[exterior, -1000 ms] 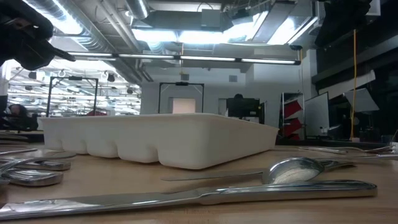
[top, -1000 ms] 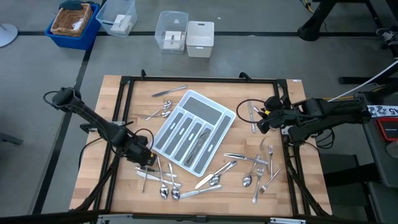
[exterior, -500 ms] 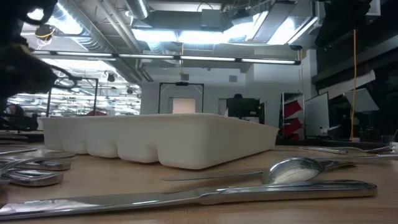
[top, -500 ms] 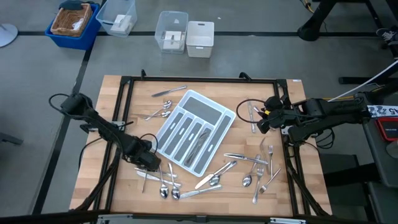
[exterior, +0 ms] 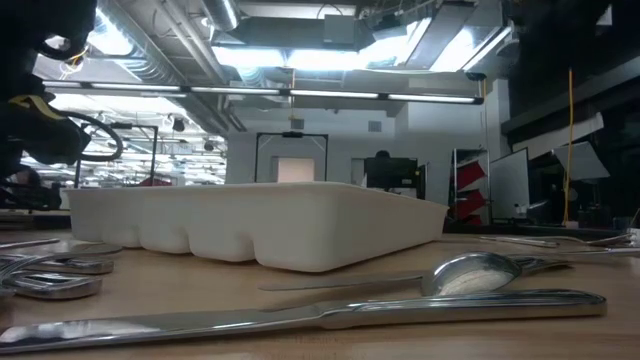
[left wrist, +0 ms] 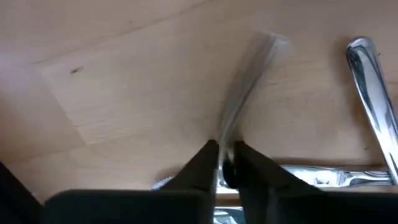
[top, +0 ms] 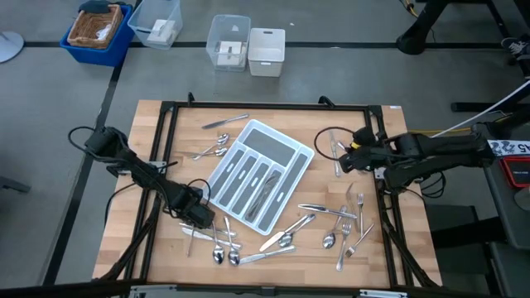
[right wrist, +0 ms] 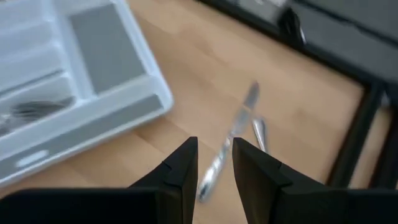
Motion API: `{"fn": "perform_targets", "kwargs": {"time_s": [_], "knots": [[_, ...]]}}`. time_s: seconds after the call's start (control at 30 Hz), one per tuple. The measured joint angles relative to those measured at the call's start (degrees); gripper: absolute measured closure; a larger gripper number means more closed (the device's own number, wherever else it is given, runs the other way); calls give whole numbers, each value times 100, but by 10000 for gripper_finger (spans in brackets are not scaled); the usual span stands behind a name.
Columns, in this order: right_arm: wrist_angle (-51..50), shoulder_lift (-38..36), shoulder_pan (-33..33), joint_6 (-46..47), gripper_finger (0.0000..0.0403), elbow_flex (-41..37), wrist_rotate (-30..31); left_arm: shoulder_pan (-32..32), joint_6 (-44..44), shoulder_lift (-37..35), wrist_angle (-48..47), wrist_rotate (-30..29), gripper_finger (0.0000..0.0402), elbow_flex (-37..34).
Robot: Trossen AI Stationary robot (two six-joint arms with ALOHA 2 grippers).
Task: Sort silverware
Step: Put the silver fork into the white cutlery tray
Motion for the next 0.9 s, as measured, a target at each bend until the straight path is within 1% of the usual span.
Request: {"fn": "perform_targets", "kwargs": {"time_s": [0.07,0.13,0.23,0.3,0.4,0.47,0.53,0.67,0.77,0.83,0.9], "knots": [[69,2,-270,139,299,-293,-177,0,9,0,5,21,392,-2],[112,2,-572,194,299,-593,-324,0,40,-1,25,53,394,-4],[302,2,-1012,202,299,-1015,-725,0,113,-32,89,137,396,-16],[487,2,-1271,171,299,-1264,-1112,0,172,-102,274,202,398,-22],[792,2,-1552,152,299,-1592,-1939,-2,193,-367,306,230,398,-12],[905,2,-1628,159,299,-1762,-2427,0,231,-533,438,228,399,-15],[966,2,-1627,191,299,-1894,-2753,-2,231,-772,528,228,399,-15],[953,0,-1627,228,299,-2006,-3131,0,231,-1254,762,220,400,-15],[950,1,-1626,223,299,-2011,-3290,21,231,-1606,1070,127,399,-9],[948,2,-1625,223,299,-2011,-3302,77,231,-1780,1262,-88,400,-11],[947,0,-1626,222,299,-2011,-3313,158,235,-1876,1558,-446,400,-9]]}}
